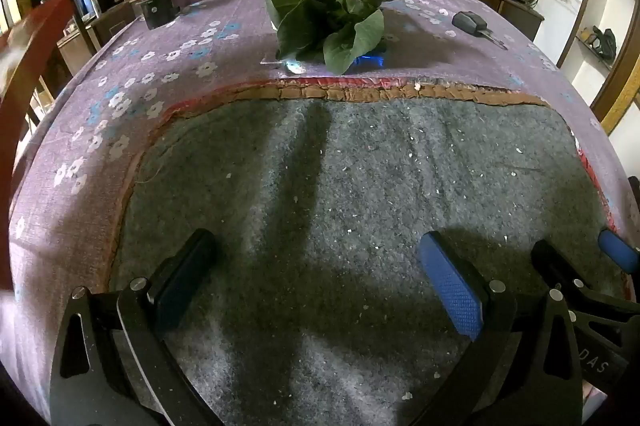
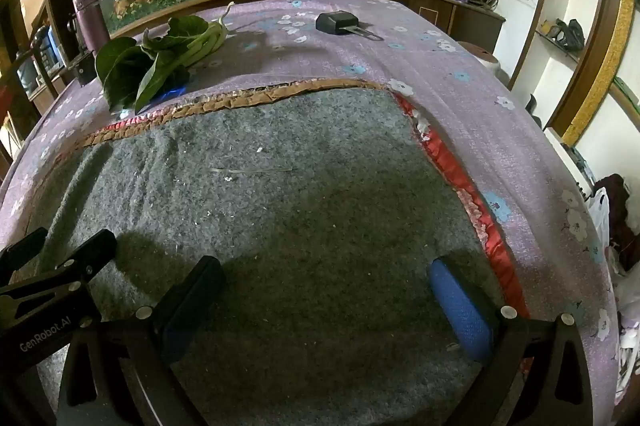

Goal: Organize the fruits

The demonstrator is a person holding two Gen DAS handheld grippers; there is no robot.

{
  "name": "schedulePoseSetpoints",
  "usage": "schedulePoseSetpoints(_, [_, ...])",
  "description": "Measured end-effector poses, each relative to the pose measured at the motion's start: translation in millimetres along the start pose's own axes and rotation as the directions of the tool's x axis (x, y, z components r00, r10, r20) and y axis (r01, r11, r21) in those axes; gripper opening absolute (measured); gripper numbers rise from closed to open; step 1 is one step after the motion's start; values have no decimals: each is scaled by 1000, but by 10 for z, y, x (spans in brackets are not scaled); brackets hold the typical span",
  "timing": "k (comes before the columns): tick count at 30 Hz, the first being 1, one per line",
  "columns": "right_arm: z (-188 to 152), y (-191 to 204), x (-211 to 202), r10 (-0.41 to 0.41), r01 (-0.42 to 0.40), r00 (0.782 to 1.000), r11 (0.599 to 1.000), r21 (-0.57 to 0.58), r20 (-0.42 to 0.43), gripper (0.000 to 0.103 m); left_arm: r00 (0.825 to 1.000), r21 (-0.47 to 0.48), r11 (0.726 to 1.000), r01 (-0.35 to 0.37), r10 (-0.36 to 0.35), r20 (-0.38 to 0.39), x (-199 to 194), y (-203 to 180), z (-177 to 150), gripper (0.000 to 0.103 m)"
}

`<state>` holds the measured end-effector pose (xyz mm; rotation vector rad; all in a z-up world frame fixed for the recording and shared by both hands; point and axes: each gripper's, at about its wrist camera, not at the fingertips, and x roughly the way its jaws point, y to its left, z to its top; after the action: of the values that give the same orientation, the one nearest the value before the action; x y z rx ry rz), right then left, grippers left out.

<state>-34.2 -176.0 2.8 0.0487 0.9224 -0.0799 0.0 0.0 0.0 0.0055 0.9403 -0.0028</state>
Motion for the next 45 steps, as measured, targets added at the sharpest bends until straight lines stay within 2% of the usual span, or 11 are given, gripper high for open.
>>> schedulePoseSetpoints(45, [6, 19, 9, -1, 1, 1000, 1000, -1, -1, 103, 1000, -1, 1000, 3, -3, 0, -5, 16, -17, 103])
